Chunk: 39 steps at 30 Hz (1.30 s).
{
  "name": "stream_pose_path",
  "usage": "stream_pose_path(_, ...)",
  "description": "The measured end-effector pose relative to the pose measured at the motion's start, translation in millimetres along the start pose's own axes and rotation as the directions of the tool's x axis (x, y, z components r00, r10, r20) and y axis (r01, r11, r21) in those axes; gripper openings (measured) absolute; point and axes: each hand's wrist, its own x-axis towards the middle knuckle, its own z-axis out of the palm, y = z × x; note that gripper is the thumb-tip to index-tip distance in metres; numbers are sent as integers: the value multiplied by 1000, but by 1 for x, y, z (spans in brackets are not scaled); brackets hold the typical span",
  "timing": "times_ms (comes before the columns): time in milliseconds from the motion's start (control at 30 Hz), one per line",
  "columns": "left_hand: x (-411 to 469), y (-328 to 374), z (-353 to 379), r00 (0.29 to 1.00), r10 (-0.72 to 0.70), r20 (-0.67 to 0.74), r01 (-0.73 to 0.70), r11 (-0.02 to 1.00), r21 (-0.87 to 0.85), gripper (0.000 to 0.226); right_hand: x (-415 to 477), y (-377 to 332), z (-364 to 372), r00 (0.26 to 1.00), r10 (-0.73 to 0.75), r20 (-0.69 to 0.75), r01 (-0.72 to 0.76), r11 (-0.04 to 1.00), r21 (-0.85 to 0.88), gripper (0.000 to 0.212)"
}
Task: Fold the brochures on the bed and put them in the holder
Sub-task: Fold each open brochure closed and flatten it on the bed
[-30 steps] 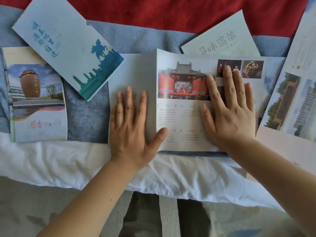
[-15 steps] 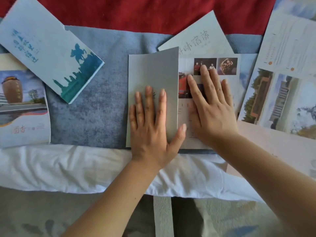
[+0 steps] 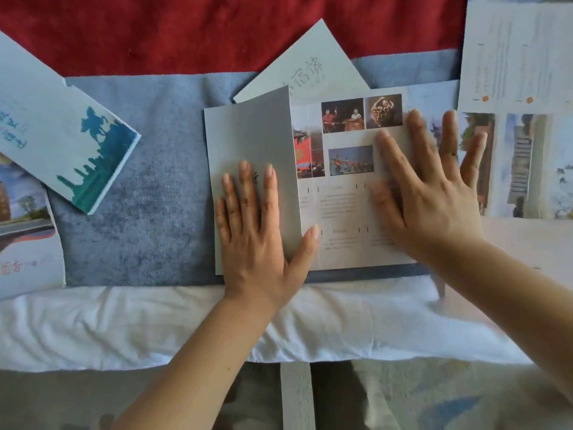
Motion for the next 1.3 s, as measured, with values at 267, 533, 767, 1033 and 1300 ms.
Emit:
stream_pose_path(267, 7, 34, 7, 999, 31, -13, -32, 998, -59, 92, -6, 18, 11, 997, 54, -63, -47, 993, 107, 67)
stream_pose_path(533, 9, 68, 24, 994, 106, -25, -105, 994, 36, 90, -6, 23, 27, 983, 25, -183, -10, 996, 85, 64)
stream_pose_path(767, 11, 82, 32, 998, 65, -7, -64, 991, 120, 88, -5, 23, 26, 981, 53, -187, -27, 990, 139, 59)
stream_pose_path(1033, 14, 94, 33, 999, 41, 31, -46, 982, 182, 71, -6, 35, 4, 979, 165, -118, -143, 973, 181, 64)
stream_pose_path(1300, 24, 122, 37, 997, 57, 60, -68, 978, 196, 73, -7, 77, -5, 975, 202, -97, -192, 976, 103, 55)
